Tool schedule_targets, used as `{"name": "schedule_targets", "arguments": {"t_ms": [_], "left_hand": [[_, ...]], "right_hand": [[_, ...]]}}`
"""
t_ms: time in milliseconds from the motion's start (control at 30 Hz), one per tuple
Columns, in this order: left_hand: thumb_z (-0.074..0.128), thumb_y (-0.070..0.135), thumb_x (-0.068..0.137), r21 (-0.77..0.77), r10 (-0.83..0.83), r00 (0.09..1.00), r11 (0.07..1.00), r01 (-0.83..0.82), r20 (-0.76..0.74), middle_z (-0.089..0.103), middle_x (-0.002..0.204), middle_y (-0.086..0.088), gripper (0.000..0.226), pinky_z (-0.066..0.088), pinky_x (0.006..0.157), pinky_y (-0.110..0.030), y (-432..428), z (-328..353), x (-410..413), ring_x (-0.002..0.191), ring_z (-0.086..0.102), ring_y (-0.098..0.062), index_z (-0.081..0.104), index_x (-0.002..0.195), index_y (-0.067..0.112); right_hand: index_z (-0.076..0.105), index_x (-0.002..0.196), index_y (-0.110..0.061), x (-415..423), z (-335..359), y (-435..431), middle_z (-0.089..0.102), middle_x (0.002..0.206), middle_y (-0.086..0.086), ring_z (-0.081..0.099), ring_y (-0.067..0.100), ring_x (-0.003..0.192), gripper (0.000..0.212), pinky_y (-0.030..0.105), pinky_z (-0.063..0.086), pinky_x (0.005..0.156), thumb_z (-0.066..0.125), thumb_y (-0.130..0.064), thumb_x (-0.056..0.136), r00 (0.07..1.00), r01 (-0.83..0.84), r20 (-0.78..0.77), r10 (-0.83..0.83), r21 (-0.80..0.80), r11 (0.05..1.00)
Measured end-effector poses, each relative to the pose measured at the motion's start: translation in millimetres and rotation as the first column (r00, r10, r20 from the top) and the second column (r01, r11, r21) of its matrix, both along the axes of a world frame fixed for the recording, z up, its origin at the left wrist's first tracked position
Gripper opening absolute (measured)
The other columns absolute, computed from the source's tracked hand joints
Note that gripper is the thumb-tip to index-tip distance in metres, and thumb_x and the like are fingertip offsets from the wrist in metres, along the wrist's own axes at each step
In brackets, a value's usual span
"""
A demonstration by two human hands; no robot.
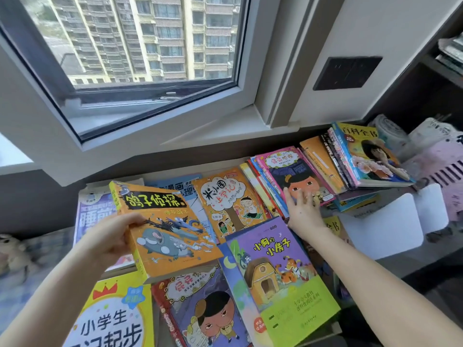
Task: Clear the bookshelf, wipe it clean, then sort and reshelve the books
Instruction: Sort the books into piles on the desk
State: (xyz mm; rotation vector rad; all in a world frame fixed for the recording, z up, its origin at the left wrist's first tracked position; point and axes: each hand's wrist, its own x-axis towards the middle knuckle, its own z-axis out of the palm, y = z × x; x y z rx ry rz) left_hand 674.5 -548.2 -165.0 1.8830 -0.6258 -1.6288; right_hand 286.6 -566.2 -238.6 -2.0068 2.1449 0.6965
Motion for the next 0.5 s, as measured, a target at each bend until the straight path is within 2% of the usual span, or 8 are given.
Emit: {"name": "schedule_targets", "arguments": {"t_ms": [167, 233, 267, 333, 367, 500], "left_hand": [[0.056, 0.006, 0.091, 0.01, -0.04, 0.999, 0.999, 0.04, -0.015, 0.064, 0.076, -0.018, 0.005, 0.054, 0.043, -0.026, 1, 6, -4, 0.057, 0.061, -0.023, 0.053, 0.091, 0.002], [0.056, 0.006, 0.092, 0.011, -0.044, 0.999, 0.999, 0.044, -0.009, 0.064, 0.077, -0.019, 0.006, 0.054, 0.041, -0.025, 0, 8, -3, 0.055, 0.062, -0.023, 0.053, 0.092, 0.001], [0.056, 0.006, 0.092, 0.01, -0.039, 0.999, 0.999, 0.039, -0.003, 0.064, 0.078, -0.019, 0.006, 0.053, 0.04, -0.025, 0, 8, -3, 0.055, 0.062, -0.023, 0.053, 0.093, 0.001], [0.056, 0.007, 0.092, 0.016, -0.031, 0.999, 0.999, 0.031, 0.008, 0.065, 0.082, -0.021, 0.008, 0.054, 0.04, -0.026, -1, 8, -1, 0.061, 0.062, -0.026, 0.052, 0.096, 0.001], [0.056, 0.007, 0.092, 0.021, -0.029, 0.999, 0.999, 0.029, 0.014, 0.065, 0.083, -0.021, 0.009, 0.054, 0.04, -0.026, -1, 9, -1, 0.065, 0.062, -0.027, 0.052, 0.096, 0.0], [0.056, 0.007, 0.092, 0.034, -0.032, 0.999, 0.999, 0.031, 0.022, 0.063, 0.082, -0.022, 0.01, 0.054, 0.04, -0.025, -2, 8, -1, 0.067, 0.06, -0.028, 0.05, 0.093, -0.001]], "right_hand": [[-0.014, 0.151, -0.012, 14, 5, 3, 0.016, 0.151, 0.036, 0.029, 0.056, 0.133, 0.081, 0.055, 0.038, 0.104, 0.047, -0.022, 0.099, 0.99, -0.073, -0.129, 0.06, -0.095, 0.993], [0.008, 0.153, -0.008, 10, 12, -2, 0.04, 0.137, 0.037, 0.051, 0.052, 0.116, 0.081, 0.054, 0.049, 0.09, 0.059, -0.016, 0.091, 0.987, -0.111, -0.136, 0.081, -0.225, 0.968], [0.025, 0.15, -0.005, 4, 16, -7, 0.055, 0.121, 0.036, 0.062, 0.047, 0.098, 0.082, 0.05, 0.055, 0.075, 0.07, -0.013, 0.082, 0.99, -0.107, -0.119, 0.077, -0.275, 0.956], [0.047, 0.138, -0.002, -10, 23, -12, 0.066, 0.089, 0.024, 0.066, 0.035, 0.066, 0.081, 0.036, 0.052, 0.051, 0.084, -0.011, 0.067, 0.998, -0.047, -0.047, 0.032, -0.367, 0.929], [0.051, 0.133, -0.001, -14, 28, -13, 0.067, 0.083, 0.021, 0.065, 0.032, 0.062, 0.076, 0.031, 0.049, 0.048, 0.085, -0.011, 0.066, 1.0, -0.002, 0.006, 0.004, -0.38, 0.925], [0.049, 0.131, 0.003, -19, 38, -19, 0.067, 0.106, 0.023, 0.067, 0.036, 0.089, 0.047, 0.039, 0.054, 0.068, 0.066, -0.008, 0.088, 0.968, 0.184, 0.239, -0.077, -0.467, 0.865]]}}
